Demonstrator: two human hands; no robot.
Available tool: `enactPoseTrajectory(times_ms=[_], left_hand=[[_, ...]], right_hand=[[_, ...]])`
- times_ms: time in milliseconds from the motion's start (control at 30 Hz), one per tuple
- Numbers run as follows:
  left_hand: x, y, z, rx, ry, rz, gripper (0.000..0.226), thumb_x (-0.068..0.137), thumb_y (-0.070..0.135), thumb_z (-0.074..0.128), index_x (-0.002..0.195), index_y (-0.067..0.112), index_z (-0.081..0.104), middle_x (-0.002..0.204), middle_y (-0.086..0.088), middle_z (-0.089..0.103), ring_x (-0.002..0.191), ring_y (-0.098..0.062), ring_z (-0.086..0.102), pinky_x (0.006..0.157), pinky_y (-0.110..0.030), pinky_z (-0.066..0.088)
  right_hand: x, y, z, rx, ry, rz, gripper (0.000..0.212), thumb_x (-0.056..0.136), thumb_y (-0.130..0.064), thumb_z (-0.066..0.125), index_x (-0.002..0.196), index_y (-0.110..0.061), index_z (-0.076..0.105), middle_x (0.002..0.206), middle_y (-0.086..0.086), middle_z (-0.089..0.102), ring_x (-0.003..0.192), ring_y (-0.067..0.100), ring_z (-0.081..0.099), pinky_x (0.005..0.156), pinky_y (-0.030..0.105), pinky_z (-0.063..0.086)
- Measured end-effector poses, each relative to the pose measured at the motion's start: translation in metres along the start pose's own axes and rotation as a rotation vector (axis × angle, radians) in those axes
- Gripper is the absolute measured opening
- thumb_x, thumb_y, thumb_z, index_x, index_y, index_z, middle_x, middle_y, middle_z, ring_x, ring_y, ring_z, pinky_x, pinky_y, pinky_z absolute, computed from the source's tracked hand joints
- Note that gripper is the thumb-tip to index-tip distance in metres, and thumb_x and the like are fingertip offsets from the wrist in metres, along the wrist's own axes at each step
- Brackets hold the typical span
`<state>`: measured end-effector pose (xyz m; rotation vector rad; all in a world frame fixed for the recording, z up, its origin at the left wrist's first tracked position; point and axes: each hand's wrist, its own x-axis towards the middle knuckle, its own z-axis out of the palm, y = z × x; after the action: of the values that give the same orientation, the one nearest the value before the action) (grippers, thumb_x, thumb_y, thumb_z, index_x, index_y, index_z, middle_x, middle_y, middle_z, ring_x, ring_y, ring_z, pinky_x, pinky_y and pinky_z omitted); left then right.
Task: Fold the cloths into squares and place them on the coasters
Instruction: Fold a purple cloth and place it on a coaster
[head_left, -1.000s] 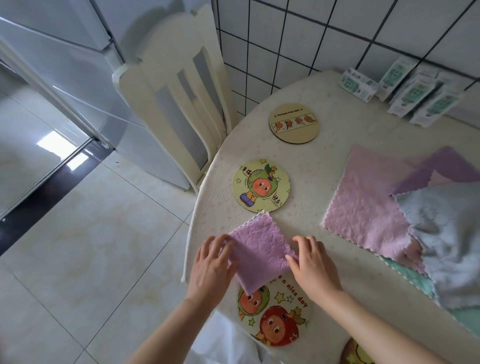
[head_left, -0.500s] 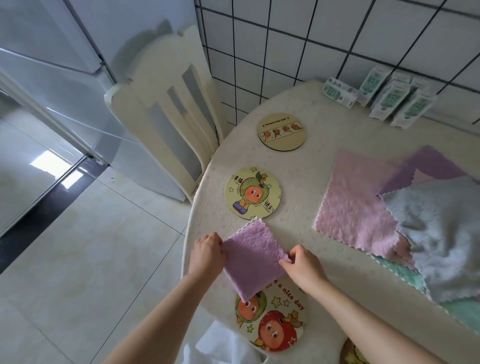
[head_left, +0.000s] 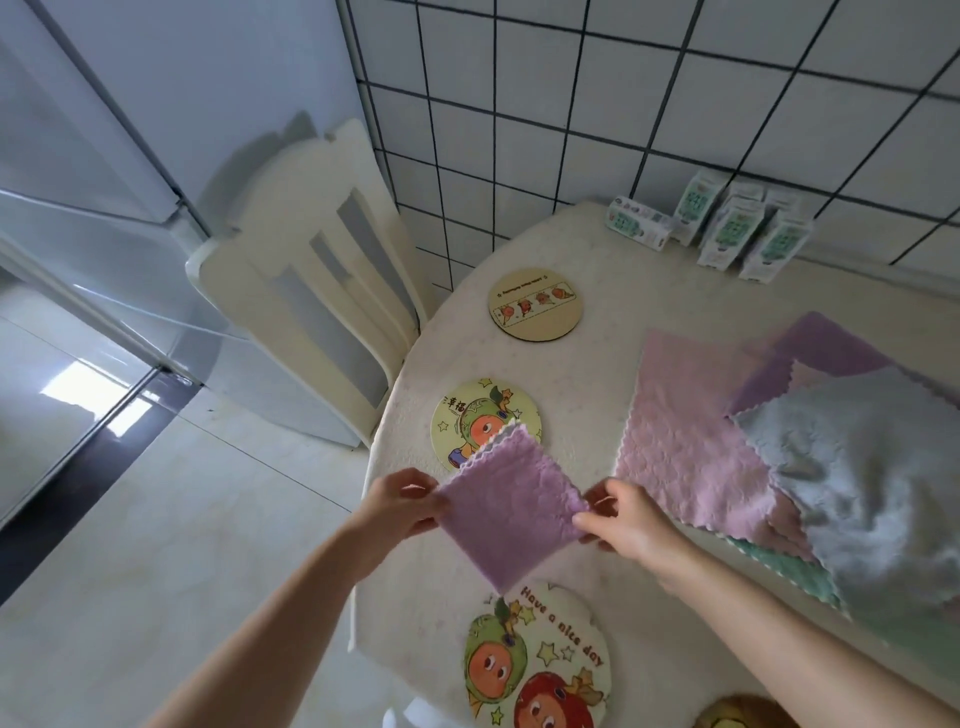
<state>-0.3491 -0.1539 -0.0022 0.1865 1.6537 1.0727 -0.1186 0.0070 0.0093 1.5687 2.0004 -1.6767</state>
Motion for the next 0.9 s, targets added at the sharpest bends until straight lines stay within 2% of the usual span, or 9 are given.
enactPoseTrajectory(times_ms=[100, 200, 400, 600, 733, 900], left_hand=[[0.011, 0.032, 0.003, -0.119, -0.034, 0.038, 0.027, 0.077, -0.007, 0.069, 0.102, -0.002, 0.058, 0.096, -0.015, 0.065, 0.088, -0.024, 0.065, 0.078, -0.03, 0.059], [0.031, 0.062, 0.009, -0.148, -0.034, 0.067, 0.026, 0.078, -0.008, 0.068, 0.1, 0.002, 0.059, 0.092, -0.013, 0.066, 0.081, -0.021, 0.066, 0.074, -0.028, 0.059], [0.085, 0.12, 0.02, -0.082, 0.013, 0.073, 0.031, 0.079, -0.003, 0.069, 0.109, -0.003, 0.059, 0.103, -0.016, 0.066, 0.093, -0.027, 0.065, 0.087, -0.038, 0.055], [0.15, 0.164, 0.028, -0.026, 0.097, 0.119, 0.028, 0.081, 0.003, 0.07, 0.108, 0.001, 0.062, 0.105, -0.016, 0.067, 0.094, -0.027, 0.067, 0.082, -0.034, 0.057], [0.193, 0.193, 0.038, -0.025, 0.13, 0.158, 0.026, 0.084, 0.002, 0.068, 0.109, -0.001, 0.06, 0.105, -0.015, 0.066, 0.093, -0.027, 0.065, 0.083, -0.034, 0.055], [0.239, 0.216, 0.048, -0.026, 0.158, 0.186, 0.019, 0.086, 0.001, 0.065, 0.104, 0.003, 0.059, 0.094, -0.01, 0.063, 0.082, -0.022, 0.063, 0.071, -0.028, 0.059]], right_hand=[[0.014, -0.02, -0.02, 0.108, 0.048, -0.025, 0.013, 0.084, -0.006, 0.066, 0.093, -0.007, 0.057, 0.08, 0.008, 0.069, 0.067, 0.017, 0.068, 0.067, 0.033, 0.054], [0.033, -0.038, -0.036, 0.166, 0.078, -0.044, 0.014, 0.084, -0.003, 0.065, 0.095, -0.006, 0.057, 0.079, 0.01, 0.068, 0.066, 0.019, 0.067, 0.061, 0.028, 0.049], [0.086, -0.072, -0.069, 0.21, 0.139, -0.068, 0.017, 0.083, -0.004, 0.066, 0.098, -0.007, 0.059, 0.087, 0.014, 0.07, 0.07, 0.021, 0.069, 0.063, 0.028, 0.052], [0.149, -0.101, -0.094, 0.23, 0.19, -0.062, 0.013, 0.084, -0.005, 0.067, 0.092, -0.009, 0.059, 0.079, 0.011, 0.068, 0.067, 0.021, 0.069, 0.067, 0.035, 0.056], [0.189, -0.119, -0.104, 0.319, 0.231, -0.021, 0.015, 0.081, -0.004, 0.07, 0.086, -0.011, 0.057, 0.074, 0.014, 0.065, 0.058, 0.019, 0.063, 0.06, 0.028, 0.055], [0.232, -0.127, -0.109, 0.409, 0.261, 0.026, 0.013, 0.081, -0.001, 0.069, 0.08, -0.008, 0.057, 0.079, 0.02, 0.063, 0.065, 0.027, 0.061, 0.079, 0.045, 0.056]])
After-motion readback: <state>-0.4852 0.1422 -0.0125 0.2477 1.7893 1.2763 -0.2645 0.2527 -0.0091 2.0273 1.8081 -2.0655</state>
